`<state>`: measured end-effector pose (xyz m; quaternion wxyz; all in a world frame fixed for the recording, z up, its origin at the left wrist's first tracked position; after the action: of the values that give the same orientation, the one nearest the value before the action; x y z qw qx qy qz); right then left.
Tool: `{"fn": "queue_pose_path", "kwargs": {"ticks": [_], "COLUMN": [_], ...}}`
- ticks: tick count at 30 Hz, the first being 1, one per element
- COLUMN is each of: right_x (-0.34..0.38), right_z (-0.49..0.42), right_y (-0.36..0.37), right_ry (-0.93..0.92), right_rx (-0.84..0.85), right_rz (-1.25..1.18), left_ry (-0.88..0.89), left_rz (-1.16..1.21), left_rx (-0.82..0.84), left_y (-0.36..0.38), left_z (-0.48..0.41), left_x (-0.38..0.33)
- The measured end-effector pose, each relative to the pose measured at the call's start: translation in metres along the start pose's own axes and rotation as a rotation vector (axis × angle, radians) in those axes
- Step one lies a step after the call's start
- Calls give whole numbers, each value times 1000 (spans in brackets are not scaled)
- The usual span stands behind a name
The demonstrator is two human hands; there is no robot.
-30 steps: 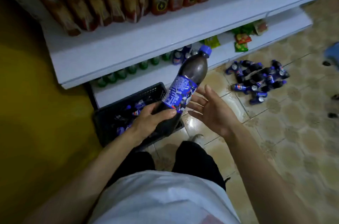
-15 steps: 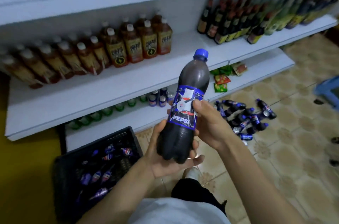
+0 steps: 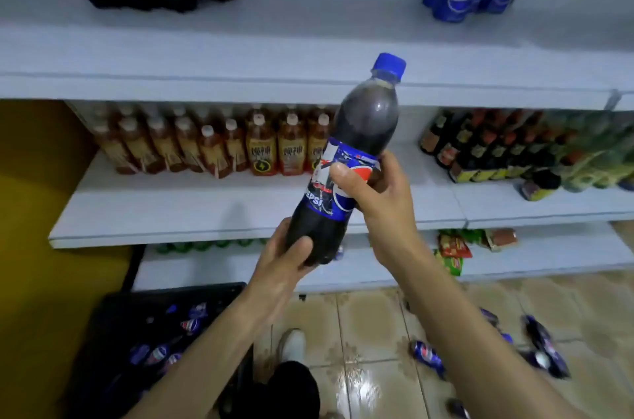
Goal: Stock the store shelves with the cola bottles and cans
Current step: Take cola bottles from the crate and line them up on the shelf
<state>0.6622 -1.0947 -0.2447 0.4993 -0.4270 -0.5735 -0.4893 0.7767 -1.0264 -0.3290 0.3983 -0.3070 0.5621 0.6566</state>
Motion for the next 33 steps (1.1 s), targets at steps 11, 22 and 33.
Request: {"fn": "queue_pose_path", "kwargs": {"ticks": [11,22,33], "right_x": [116,107,74], "right_z": [-179,-338,-381], "right_y": [112,209,237], "right_ry": [-231,-374,-548], "right_rx": [425,286,248], "right_rz": [283,296,423], "left_ry": [265,573,643], "left_rz": [119,-1069,-1155], "left_rx": [41,-517,-1021], "left_y": [-28,-131,-200], "left_z": [-135,-203,-247], "left_x": [-176,-333,-394]}}
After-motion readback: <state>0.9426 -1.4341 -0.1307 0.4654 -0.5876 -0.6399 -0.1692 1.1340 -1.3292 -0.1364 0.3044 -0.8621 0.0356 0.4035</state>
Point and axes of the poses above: each hand's wrist, its own z-axis away from the middle knuckle, its own y-axis out of the palm, x = y × z, the point moved 7 cm from there along -z, towards the middle knuckle, and after that the axes turned 3 degrees about z, right-handed, at the moved point
